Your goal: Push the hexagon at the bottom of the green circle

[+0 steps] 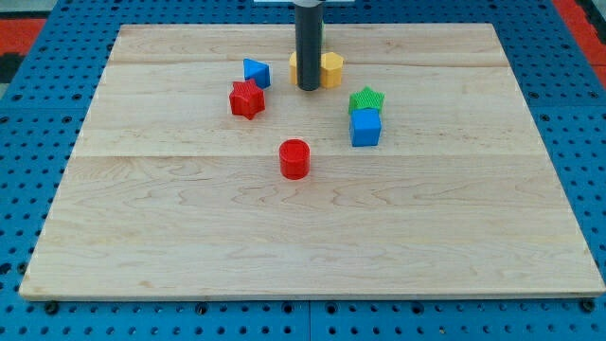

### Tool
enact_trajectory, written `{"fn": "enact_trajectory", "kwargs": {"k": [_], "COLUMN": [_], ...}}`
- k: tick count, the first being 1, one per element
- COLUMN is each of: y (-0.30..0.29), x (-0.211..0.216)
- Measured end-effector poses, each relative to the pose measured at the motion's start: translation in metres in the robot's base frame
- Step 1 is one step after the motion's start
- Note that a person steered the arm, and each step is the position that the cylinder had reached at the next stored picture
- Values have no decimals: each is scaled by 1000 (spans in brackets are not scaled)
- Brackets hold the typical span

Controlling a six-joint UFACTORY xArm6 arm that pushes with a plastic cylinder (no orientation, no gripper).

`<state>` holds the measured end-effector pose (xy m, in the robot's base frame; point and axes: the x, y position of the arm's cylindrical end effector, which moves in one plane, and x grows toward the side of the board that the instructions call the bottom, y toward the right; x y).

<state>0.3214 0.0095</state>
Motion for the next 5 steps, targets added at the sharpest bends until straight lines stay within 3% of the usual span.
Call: {"fn": "enact_trajectory", "kwargs": {"k": [1, 2, 3, 4, 5], "y": [-9, 38, 39, 18, -19], "x": [25, 3, -39, -66, -62]}}
